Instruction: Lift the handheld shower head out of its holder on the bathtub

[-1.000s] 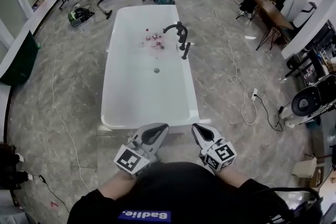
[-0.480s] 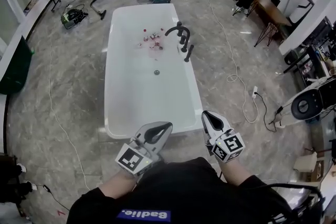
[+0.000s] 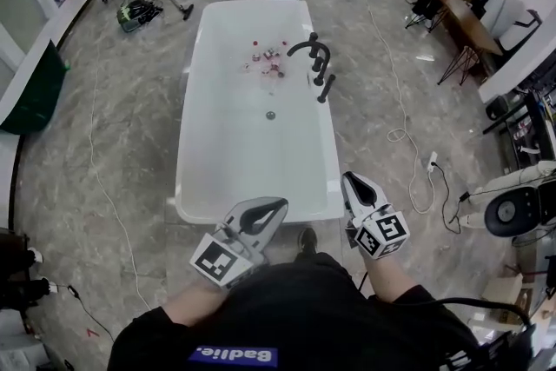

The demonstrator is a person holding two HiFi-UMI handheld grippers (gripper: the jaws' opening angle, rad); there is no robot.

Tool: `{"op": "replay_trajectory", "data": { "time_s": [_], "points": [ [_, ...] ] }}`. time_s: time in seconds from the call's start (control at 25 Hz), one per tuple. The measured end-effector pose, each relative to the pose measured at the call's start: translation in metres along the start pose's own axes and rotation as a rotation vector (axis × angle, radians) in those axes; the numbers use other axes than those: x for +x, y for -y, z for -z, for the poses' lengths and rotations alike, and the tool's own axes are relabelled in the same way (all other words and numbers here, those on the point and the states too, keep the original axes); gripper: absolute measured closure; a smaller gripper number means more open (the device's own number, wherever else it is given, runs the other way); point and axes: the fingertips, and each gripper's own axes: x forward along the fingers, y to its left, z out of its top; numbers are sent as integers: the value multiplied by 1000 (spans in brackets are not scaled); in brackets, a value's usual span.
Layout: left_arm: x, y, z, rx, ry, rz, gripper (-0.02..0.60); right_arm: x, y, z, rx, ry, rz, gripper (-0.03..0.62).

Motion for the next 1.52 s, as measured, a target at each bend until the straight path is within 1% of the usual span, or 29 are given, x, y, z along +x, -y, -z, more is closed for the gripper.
{"op": "replay_trajectory", "data": {
  "time_s": [0.2,0.28,0.52,0.64,0.8,0.96,1.04,1.16,1.28,1.4,1.52],
  "points": [
    [34,-4,-10,4,-2,-69,588,20,38,-9,-2,-21,-73,573],
    [47,-7,-8,-2,-9,-92,588,27,56,-10,-7,-30,-97,562],
    [95,-21,-1,-18,-28,-185,588,48,116,0,6,-73,-155,498],
    [117,-30,1,-3,-20,-229,588,63,141,0,-6,-67,-186,476],
    [146,-37,2,12,-14,-273,588,77,171,-8,-47,-32,-239,470],
    [160,-43,3,-1,-27,-285,588,93,188,-17,-60,-21,-270,471],
    [165,-49,3,-7,-18,-298,588,102,199,-13,-64,-34,-271,471],
    [175,-54,4,-15,-16,-311,588,112,220,-2,-48,-64,-245,468],
    [182,-58,4,-18,-6,-311,588,128,239,9,-44,-107,-224,447],
    [185,-64,6,-24,10,-311,588,149,256,21,-65,-138,-214,437],
    [191,-66,9,-32,7,-305,588,170,278,36,-82,-170,-204,434]
  ]
}}
